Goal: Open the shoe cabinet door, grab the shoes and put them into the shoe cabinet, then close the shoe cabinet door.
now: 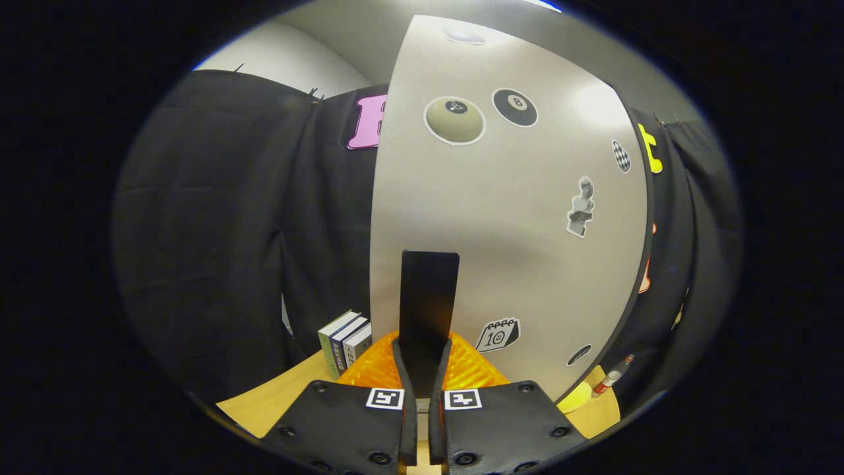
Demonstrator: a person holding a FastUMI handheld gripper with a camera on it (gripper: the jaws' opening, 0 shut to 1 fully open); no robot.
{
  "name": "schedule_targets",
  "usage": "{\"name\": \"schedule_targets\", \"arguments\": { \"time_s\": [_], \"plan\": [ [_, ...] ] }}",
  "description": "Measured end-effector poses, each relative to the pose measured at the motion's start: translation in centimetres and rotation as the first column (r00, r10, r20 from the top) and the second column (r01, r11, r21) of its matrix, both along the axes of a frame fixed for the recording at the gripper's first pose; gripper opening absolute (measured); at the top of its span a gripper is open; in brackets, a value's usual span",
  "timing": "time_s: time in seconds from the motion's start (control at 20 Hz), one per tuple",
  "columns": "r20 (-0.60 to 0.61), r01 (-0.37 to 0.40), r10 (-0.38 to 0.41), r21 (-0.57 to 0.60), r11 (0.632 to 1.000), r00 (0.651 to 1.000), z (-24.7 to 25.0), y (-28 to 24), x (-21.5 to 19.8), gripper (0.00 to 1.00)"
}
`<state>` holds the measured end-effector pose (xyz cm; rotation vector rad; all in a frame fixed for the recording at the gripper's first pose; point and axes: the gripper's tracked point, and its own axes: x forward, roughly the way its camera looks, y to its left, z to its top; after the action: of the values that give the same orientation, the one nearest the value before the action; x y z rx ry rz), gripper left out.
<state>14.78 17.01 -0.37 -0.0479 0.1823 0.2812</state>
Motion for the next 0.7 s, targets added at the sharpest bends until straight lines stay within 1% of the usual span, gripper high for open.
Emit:
{"name": "schedule_targets", "arguments": {
  "time_s": [0.1,0.5,0.7],
  "plan": [
    [-0.012,-0.006,0.006,0.005,1.0,1.0,-0.1,-0.2,-0.8,0.08],
    [-0.015,0.012,-0.012,0.015,1.0,1.0,0.2,-2.6,-2.7,0.08],
    [-0.016,0.053,-0.052,0.02,0.998,0.998,0.1,-4.3,-3.5,0.08]
  ]
}}
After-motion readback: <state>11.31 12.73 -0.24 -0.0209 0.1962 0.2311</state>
